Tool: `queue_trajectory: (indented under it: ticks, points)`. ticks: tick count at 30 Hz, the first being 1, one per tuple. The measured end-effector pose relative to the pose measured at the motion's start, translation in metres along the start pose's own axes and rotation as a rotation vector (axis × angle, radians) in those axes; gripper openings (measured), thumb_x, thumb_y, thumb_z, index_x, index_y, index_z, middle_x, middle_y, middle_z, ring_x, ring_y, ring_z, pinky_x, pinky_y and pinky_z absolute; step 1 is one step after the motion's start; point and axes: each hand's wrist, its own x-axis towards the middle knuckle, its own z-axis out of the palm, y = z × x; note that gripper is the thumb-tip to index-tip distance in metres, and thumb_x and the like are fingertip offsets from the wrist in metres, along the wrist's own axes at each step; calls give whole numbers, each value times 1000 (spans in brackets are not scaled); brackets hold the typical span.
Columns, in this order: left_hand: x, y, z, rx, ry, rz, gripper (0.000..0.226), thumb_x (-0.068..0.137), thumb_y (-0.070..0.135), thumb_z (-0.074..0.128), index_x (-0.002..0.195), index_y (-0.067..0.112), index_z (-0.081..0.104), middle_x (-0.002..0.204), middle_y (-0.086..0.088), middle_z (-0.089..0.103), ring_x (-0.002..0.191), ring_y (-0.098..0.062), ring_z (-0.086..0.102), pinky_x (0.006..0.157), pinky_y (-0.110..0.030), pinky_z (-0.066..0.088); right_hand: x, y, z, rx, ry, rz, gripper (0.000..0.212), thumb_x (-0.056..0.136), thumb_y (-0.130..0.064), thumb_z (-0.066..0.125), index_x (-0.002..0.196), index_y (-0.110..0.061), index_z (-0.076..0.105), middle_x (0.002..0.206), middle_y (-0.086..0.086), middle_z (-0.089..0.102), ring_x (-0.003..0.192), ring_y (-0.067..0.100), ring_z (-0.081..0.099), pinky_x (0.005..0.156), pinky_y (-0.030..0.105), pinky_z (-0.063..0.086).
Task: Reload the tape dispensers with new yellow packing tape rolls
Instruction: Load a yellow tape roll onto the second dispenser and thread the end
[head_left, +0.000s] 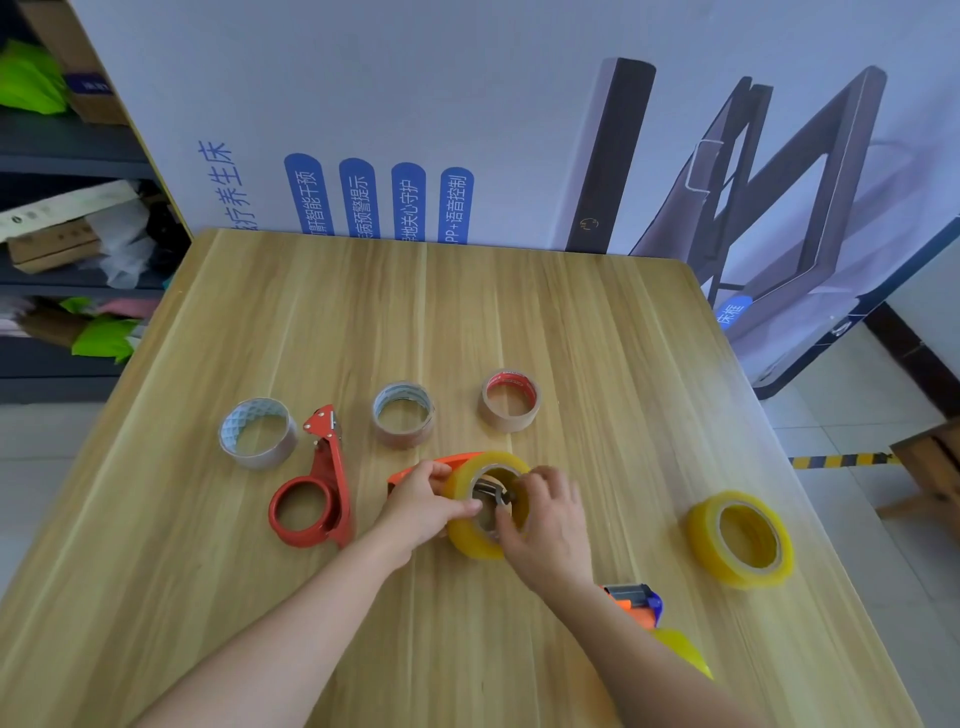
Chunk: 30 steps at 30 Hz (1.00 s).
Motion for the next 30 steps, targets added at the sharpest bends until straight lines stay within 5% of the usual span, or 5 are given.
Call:
queue_trajectory:
  ticks: [5, 11, 15, 21, 30]
  points:
    - [2, -2, 2, 53, 40, 12, 55, 71, 23, 83, 119, 21, 54, 104, 8, 58, 100, -13, 56, 82, -25, 43, 18, 4, -6, 172, -226, 322, 44, 95, -17, 53, 139, -22, 46, 132, 4, 56, 117, 23, 56, 93, 37, 49]
    - [6, -9, -9, 63, 52, 3, 39, 85, 30, 69, 122, 19, 60, 121, 4, 61, 113, -16, 55, 92, -28, 43, 26, 0, -1, 100, -232, 297, 42, 94, -17, 53, 135, -28, 54, 129, 0, 61, 113, 22, 58, 89, 32, 48]
    - [6, -11, -10, 48, 26, 20, 16, 91, 29, 63, 107, 26, 65, 107, 10, 65, 111, -15, 58, 87, -25, 41, 29, 0, 3, 57, -257, 270, 40, 95, -19, 53, 134, -28, 56, 128, 2, 61, 115, 24, 58, 91, 34, 48]
    - [7, -16, -12, 313, 15, 52, 44, 91, 29, 62, 134, 26, 54, 134, 7, 56, 124, -18, 51, 102, -35, 44, 21, 7, 8, 44, -312, 239, 44, 93, -22, 57, 137, -24, 53, 127, -1, 59, 110, 22, 59, 88, 32, 48]
    - [6, -24, -9, 729, 136, 155, 47, 96, 39, 50, 142, 30, 43, 142, 7, 52, 125, -17, 52, 94, -33, 47, 22, 5, 12, 43, -389, 286, 32, 90, -12, 48, 110, -21, 72, 100, 5, 73, 94, 27, 66, 77, 35, 55]
